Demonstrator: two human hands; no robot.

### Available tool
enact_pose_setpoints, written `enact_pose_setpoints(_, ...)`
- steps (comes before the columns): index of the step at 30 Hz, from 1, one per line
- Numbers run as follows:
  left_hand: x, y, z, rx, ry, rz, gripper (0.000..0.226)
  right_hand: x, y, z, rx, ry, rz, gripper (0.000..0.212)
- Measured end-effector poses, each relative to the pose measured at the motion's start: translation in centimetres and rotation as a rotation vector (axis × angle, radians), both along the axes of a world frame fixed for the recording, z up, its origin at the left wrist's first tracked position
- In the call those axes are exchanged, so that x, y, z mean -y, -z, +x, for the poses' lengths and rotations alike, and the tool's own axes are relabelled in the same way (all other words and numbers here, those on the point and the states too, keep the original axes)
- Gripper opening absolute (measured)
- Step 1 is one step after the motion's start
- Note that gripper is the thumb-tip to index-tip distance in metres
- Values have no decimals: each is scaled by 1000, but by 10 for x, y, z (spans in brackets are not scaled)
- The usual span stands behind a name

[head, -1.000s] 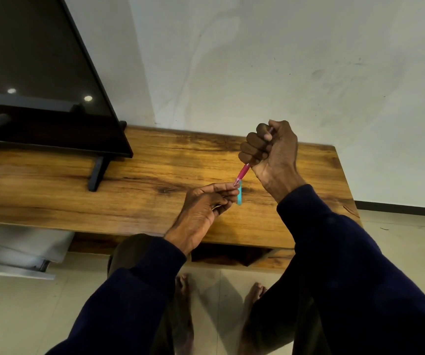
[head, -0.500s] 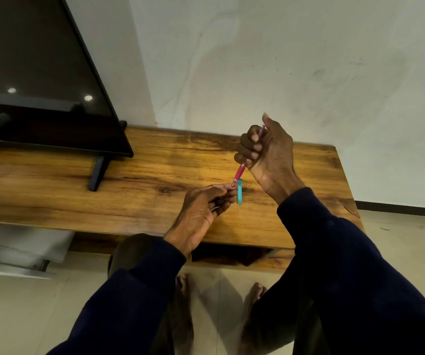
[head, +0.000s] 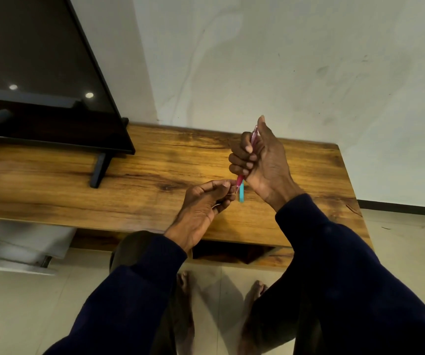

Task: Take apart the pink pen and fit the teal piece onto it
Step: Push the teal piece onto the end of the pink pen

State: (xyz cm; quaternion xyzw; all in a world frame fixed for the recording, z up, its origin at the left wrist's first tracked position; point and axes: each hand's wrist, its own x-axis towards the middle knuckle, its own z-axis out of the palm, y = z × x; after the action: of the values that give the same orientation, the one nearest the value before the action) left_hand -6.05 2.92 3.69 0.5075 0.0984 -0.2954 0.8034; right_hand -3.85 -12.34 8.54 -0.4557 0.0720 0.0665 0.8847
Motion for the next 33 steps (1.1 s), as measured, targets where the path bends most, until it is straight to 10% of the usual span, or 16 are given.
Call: enact_pose_setpoints(33, -4, -8, -6, -47, 15, 67, 50, -3, -3, -1, -96, 104, 93, 62)
